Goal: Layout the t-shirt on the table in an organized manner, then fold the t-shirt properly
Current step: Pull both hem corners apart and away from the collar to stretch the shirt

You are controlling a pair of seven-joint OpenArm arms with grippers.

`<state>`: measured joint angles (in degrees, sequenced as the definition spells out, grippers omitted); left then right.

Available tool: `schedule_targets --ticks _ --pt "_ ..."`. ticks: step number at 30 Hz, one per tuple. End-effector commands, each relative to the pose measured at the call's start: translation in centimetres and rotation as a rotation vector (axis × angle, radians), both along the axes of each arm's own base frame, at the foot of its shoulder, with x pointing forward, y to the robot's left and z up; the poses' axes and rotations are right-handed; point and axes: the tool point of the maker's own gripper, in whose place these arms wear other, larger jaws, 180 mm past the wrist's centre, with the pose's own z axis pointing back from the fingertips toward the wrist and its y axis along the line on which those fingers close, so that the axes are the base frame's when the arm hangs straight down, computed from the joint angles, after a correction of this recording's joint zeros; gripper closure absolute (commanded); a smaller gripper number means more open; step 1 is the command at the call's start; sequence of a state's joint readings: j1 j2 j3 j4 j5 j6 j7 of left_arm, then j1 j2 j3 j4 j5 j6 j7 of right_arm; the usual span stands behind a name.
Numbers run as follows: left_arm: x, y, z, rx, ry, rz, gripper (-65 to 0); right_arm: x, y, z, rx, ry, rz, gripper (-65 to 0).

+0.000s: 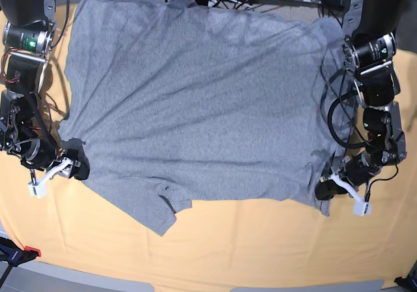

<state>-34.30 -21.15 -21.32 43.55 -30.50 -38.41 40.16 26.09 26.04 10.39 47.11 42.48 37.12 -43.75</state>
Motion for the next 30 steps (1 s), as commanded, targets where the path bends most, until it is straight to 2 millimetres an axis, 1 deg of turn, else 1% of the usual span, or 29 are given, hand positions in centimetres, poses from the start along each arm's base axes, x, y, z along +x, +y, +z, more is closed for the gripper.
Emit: schedule_targets --ticks 1,4,6,9,10,12,14,18,20,22,27,30 --pt "1.3 0.7 3.0 -0.005 -0.081 0.008 0.0 1.4 -0.2 2.1 0.005 -0.06 0.002 -35.5" --pt "1.3 0.6 3.0 -0.008 -0.083 0.008 0.0 1.7 0.3 2.2 -0.005 -0.075 0.01 -24.7" --pt "1.3 0.6 3.0 -0.008 -0.083 0.008 0.0 2.1 -0.1 2.3 -0.023 -0.092 -0.01 -17.7" --pt "1.3 0.6 3.1 -0.009 -0.085 0.009 0.0 2.7 -0.8 2.7 -0.069 -0.128 -0.025 -4.0" --pt "1.4 0.7 3.2 -0.01 -0.09 0.011 0.0 2.9 -0.9 2.9 -0.081 -0.142 -0.027 -0.7" --pt "1.6 0.7 3.5 -0.013 -0.104 0.016 0.0 3.4 -1.1 3.3 -0.103 -0.163 -0.029 0.0" --pt "2.0 0.7 4.3 -0.012 -0.12 0.015 0.0 4.0 -1.3 4.2 -0.115 -0.184 -0.03 0.0" --pt "3.4 0.7 7.0 -0.013 -0.174 0.015 0.0 5.3 -1.8 5.8 -0.169 -0.205 -0.032 0.0" --pt "4.1 0.8 8.3 -0.005 -0.199 0.014 0.0 5.8 -2.7 6.1 -0.207 -0.196 -0.064 0.0" --pt "4.7 0.9 9.5 0.012 -0.221 0.015 0.0 6.0 -3.1 6.3 -0.223 -0.194 -0.081 0.0" --pt "5.7 0.9 12.0 0.013 -0.273 0.017 0.0 6.3 -4.1 6.4 -0.266 -0.179 -0.117 0.0" --pt "6.4 0.3 13.0 0.051 -0.303 0.0 0.0 6.5 -4.4 6.9 -0.268 -0.188 -0.123 0.0"
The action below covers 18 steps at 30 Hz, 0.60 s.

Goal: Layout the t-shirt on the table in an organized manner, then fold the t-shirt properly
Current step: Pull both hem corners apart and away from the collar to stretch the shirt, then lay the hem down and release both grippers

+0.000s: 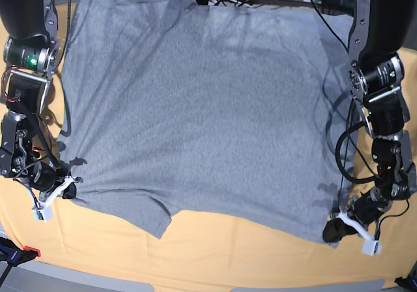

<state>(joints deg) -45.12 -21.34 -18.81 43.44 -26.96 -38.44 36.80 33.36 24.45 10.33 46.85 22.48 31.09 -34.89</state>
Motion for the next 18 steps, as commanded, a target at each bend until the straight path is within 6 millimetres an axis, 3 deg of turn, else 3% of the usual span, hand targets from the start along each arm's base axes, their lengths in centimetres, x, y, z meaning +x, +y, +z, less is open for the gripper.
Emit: schedule_targets --ticks 1,9,13,18 --pt "1.3 0.1 4.2 0.013 -0.11 -0.004 0.0 1.9 -1.4 3.9 -0.006 -0.105 -0.031 0.0" --pt "2.4 -3.7 3.7 0.22 -0.131 -0.116 0.0 2.9 -1.7 5.6 -0.035 -0.142 -0.029 0.0" --pt "3.5 -3.4 4.4 0.274 -0.122 -0.065 0.0 3.4 -2.3 6.2 -0.067 -0.158 -0.05 0.0" --pt "4.5 -1.6 6.6 0.312 -0.145 0.01 0.0 3.4 -2.3 6.3 -0.066 -0.161 -0.05 0.0"
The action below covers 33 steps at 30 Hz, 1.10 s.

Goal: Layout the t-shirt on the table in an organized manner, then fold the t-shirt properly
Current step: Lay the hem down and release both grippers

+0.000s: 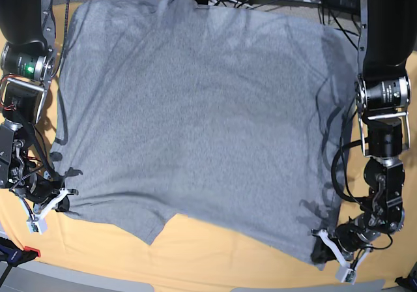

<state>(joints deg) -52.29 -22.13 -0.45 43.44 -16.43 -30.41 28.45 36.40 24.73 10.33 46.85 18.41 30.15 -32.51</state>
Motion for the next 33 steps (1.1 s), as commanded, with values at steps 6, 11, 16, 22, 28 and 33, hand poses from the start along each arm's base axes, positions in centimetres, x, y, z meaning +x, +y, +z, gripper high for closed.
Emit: schedule_targets --ticks 6,11,16,22,28,33 --pt "1.0 1.5 4.7 -0.004 -0.12 0.025 0.0 1.9 -1.7 4.1 -0.003 -0.127 -0.058 0.0" --pt "1.0 1.5 4.7 -0.001 -0.131 0.026 0.0 2.2 -1.7 4.7 0.0 -0.16 -0.064 0.0" --pt "1.2 1.7 4.8 0.03 -0.153 0.028 0.0 2.3 -2.1 4.8 -0.001 -0.167 -0.086 0.0" --pt "1.3 2.3 4.9 0.027 -0.152 0.064 0.0 2.6 -2.2 5.4 -0.019 -0.188 -0.09 0.0" --pt "1.6 3.8 5.2 0.025 -0.16 0.135 0.0 3.6 -2.2 7.6 -0.018 -0.228 -0.092 0.0" --pt "1.7 3.8 5.7 0.025 -0.169 0.135 0.0 4.5 -2.2 9.7 -0.017 -0.263 -0.089 0.0"
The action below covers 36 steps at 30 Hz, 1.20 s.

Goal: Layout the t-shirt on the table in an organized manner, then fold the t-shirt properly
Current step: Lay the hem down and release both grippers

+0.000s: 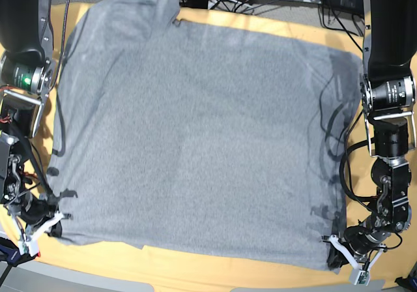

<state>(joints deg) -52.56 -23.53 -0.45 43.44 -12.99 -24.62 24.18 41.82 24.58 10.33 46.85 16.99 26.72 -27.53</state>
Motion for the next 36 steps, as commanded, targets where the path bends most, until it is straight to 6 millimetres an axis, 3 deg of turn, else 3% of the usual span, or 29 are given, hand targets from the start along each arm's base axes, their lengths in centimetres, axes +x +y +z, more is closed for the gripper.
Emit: schedule_targets --ticks 1,7,13,14,17,19,20,29,36 --pt "0.9 0.7 4.5 -0.007 -0.107 0.012 0.0 1.1 -1.3 4.0 -0.008 -0.095 -0.028 0.0" --pt "1.1 1.1 5.6 -0.003 -0.124 0.018 0.0 1.3 -1.0 4.3 -0.01 -0.092 -0.011 0.0" --pt "0.8 1.1 4.6 0.001 -0.096 0.017 -0.6 1.2 -0.6 4.1 -0.018 -0.082 0.017 0.0" --pt "0.8 1.2 4.3 0.002 -0.09 0.018 -8.1 1.1 -0.7 4.0 -0.03 -0.076 0.016 -1.2" --pt "0.6 1.6 4.0 0.004 -0.082 0.028 -36.2 1.1 -1.5 3.8 -0.032 -0.061 -0.032 -18.2" --pt "0.7 2.1 4.3 -0.015 -0.089 0.054 -47.8 1.0 -1.8 3.7 -0.031 -0.055 -0.049 -28.4" --pt "0.7 2.5 4.5 -0.023 -0.092 0.066 -49.4 1.0 -1.8 3.7 -0.032 -0.055 -0.049 -30.7" --pt "-0.9 5.5 3.5 -0.077 0.037 0.121 -49.4 0.3 -0.4 4.5 0.026 -0.054 0.09 -31.1" --pt "-3.5 4.6 2.0 -0.158 0.198 -0.018 -49.2 -2.3 1.2 3.0 0.136 0.1 0.233 -30.9"
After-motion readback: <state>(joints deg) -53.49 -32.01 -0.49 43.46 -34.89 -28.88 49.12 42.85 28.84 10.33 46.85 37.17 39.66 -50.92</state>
